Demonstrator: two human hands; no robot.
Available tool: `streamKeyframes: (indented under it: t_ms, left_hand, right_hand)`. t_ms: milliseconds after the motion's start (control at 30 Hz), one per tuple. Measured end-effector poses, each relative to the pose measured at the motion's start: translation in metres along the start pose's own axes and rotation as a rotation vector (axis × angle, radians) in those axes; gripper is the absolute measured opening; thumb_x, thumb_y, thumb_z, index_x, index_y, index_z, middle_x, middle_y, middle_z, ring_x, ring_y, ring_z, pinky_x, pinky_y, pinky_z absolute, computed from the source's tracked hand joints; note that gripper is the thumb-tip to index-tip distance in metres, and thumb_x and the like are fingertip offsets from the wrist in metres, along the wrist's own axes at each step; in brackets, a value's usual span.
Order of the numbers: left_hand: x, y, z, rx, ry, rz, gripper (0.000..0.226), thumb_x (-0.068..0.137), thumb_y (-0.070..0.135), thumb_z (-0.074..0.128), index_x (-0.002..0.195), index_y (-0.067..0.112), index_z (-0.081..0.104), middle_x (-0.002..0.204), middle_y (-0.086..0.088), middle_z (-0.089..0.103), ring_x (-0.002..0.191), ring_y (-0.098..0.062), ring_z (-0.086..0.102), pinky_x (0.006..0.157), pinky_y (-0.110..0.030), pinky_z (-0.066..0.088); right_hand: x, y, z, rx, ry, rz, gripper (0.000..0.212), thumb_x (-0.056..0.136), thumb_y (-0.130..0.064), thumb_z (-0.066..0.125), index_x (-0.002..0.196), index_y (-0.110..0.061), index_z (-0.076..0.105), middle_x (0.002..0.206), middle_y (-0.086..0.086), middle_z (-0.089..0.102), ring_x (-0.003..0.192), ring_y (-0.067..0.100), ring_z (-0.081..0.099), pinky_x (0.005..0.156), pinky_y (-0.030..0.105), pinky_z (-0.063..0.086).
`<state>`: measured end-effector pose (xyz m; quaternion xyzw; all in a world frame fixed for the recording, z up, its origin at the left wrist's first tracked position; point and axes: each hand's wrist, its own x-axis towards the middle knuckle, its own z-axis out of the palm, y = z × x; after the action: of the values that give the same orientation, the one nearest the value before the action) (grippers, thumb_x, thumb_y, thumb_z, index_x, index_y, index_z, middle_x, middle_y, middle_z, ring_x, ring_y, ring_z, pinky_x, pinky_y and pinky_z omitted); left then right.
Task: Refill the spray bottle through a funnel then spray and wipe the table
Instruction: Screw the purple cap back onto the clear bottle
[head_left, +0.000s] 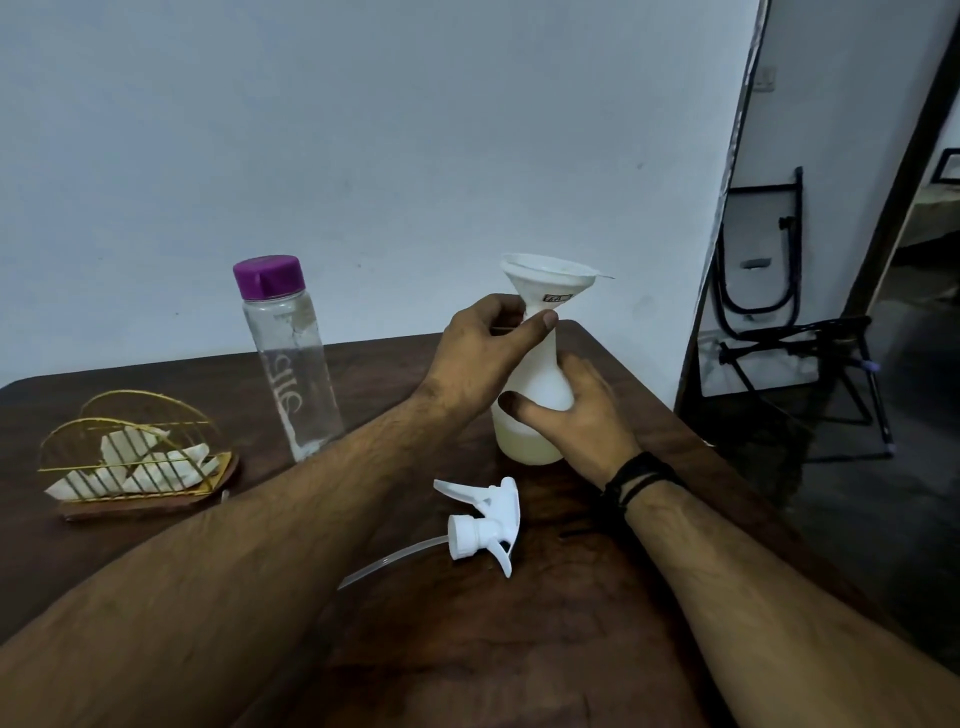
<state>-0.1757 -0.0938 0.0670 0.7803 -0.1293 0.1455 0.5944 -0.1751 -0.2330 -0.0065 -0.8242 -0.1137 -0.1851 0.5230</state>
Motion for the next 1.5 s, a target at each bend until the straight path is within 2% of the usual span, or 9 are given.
streamKeyframes:
  t_ms: [167,367,467,633,800,900,1067,1333,1500]
  left_hand:
    - [-0.001,0.004,-0.002,0.027,0.003,0.014,0.047,0.086,0.048,0.072,0.118,0.014,0.068,0.106,0.004,0.071,0.102,-0.013,0.068,0.091,-0.037,0.057]
    - [0.000,0.026,-0.004,0.103,0.050,0.094,0.031,0.096,0.039,0.065,0.112,0.013,0.067,0.094,0.007,0.070,0.084,-0.003,0.064,0.064,-0.010,0.047]
    - [0.002,0.044,-0.014,0.155,0.080,0.168,0.033,0.099,0.040,0.061,0.119,0.014,0.066,0.099,0.006,0.072,0.093,-0.006,0.067,0.076,-0.014,0.049]
    - [0.002,0.069,-0.045,0.492,0.108,0.277,0.035,0.099,0.043,0.059,0.123,0.019,0.068,0.103,0.004,0.070,0.097,-0.014,0.066,0.084,-0.028,0.052]
    - [-0.003,0.081,-0.082,0.776,0.009,0.114,0.031,0.091,0.046,0.070,0.109,0.023,0.058,0.100,0.005,0.069,0.088,-0.015,0.068,0.068,-0.029,0.046]
    - [-0.008,0.082,-0.092,0.916,-0.048,0.046,0.025,0.089,0.044,0.072,0.102,0.025,0.063,0.104,0.002,0.069,0.093,-0.020,0.067,0.071,-0.030,0.046]
    - [-0.016,0.061,-0.085,1.010,-0.167,-0.024,0.029,0.091,0.037,0.072,0.116,0.022,0.066,0.114,0.000,0.070,0.094,-0.019,0.066,0.078,-0.031,0.053]
    - [-0.016,0.008,-0.074,1.089,-0.196,-0.054,0.029,0.091,0.041,0.070,0.105,0.024,0.051,0.113,-0.005,0.066,0.100,-0.026,0.060,0.081,-0.038,0.050]
    - [-0.013,0.000,-0.071,1.103,-0.211,-0.061,0.032,0.094,0.040,0.066,0.115,0.019,0.053,0.114,-0.008,0.064,0.101,-0.028,0.060,0.084,-0.040,0.051]
  right_hand:
    - [-0.001,-0.001,0.000,-0.012,-0.011,0.012,0.078,0.063,-0.076,0.069,0.129,-0.035,0.063,0.123,-0.006,0.062,0.113,0.014,0.062,0.100,0.047,0.055]
    - [-0.001,-0.003,-0.001,-0.036,-0.015,0.035,0.082,0.062,-0.077,0.068,0.131,-0.033,0.062,0.123,-0.006,0.061,0.113,0.016,0.061,0.100,0.047,0.054]
    - [-0.002,-0.004,-0.002,-0.061,-0.014,0.036,0.087,0.063,-0.077,0.069,0.137,-0.032,0.059,0.125,-0.006,0.058,0.115,0.017,0.059,0.099,0.042,0.052]
    - [-0.003,-0.005,-0.006,-0.094,0.033,0.044,0.068,0.081,-0.053,0.081,0.138,-0.023,0.059,0.123,-0.003,0.050,0.109,0.015,0.054,0.090,0.031,0.043]
    - [-0.003,-0.005,-0.008,-0.123,0.085,0.060,0.064,0.082,-0.052,0.081,0.134,-0.019,0.062,0.125,0.001,0.053,0.109,0.016,0.053,0.093,0.032,0.042]
    - [-0.003,-0.007,-0.008,-0.123,0.095,0.055,0.057,0.083,-0.050,0.081,0.128,-0.020,0.064,0.123,0.000,0.053,0.107,0.015,0.052,0.091,0.031,0.040]
    - [-0.005,-0.007,-0.007,-0.134,0.102,0.060,0.057,0.083,-0.050,0.080,0.129,-0.022,0.062,0.120,-0.003,0.049,0.108,0.014,0.049,0.092,0.030,0.037]
    - [-0.004,-0.005,-0.006,-0.141,0.099,0.058,0.061,0.083,-0.053,0.079,0.133,-0.024,0.060,0.122,-0.003,0.049,0.111,0.016,0.050,0.096,0.033,0.041]
    - [-0.003,-0.004,-0.005,-0.151,0.099,0.055,0.059,0.083,-0.054,0.078,0.131,-0.024,0.060,0.123,-0.002,0.050,0.110,0.016,0.051,0.096,0.033,0.042]
